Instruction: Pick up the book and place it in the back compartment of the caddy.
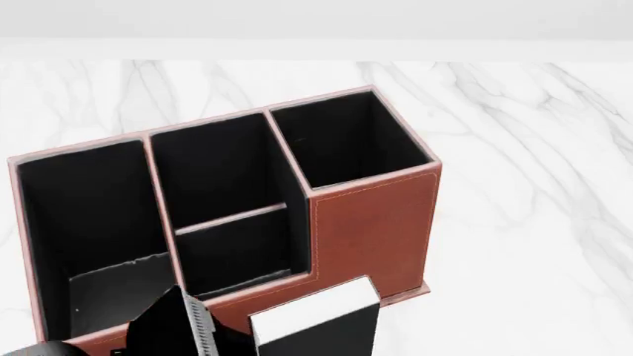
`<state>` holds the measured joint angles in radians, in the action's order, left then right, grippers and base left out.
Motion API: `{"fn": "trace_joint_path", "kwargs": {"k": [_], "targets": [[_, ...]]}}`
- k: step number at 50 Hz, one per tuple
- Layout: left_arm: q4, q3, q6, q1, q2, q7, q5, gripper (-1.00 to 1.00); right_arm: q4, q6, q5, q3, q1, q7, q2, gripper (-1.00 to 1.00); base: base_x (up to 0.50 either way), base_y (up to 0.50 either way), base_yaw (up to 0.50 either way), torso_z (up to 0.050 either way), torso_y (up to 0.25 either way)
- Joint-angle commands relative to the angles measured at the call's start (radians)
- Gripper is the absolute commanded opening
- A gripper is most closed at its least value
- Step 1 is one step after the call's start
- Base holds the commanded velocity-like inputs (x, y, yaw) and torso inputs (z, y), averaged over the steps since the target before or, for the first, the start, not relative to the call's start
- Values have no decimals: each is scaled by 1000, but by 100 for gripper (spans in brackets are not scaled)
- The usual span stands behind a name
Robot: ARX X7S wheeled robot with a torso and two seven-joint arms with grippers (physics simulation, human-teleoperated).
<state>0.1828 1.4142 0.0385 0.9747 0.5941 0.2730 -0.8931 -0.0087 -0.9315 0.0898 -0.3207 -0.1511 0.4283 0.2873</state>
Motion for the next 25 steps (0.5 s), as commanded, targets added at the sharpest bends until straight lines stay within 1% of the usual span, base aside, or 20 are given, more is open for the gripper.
{"fn": "trace_joint_path", "kwargs": {"k": [1,7,14,25], "targets": [[-135,-62,18,29,92,-48,-66,-100,9,4,-3,-6,5,-1,-1,100,0,0,0,0,0],[-158,-79,38,50,123,-50,-97,-100,9,6,-3,-8,7,-1,0,100,0,0,0,0,2],[-235,-102,69,84,190,-71,-140,-100,13,6,-5,-8,8,2,-1,100,0,0,0,0,0],[-268,-114,127,133,215,-104,-161,-100,14,7,-10,-12,8,3,-1,100,0,0,0,0,2]]}}
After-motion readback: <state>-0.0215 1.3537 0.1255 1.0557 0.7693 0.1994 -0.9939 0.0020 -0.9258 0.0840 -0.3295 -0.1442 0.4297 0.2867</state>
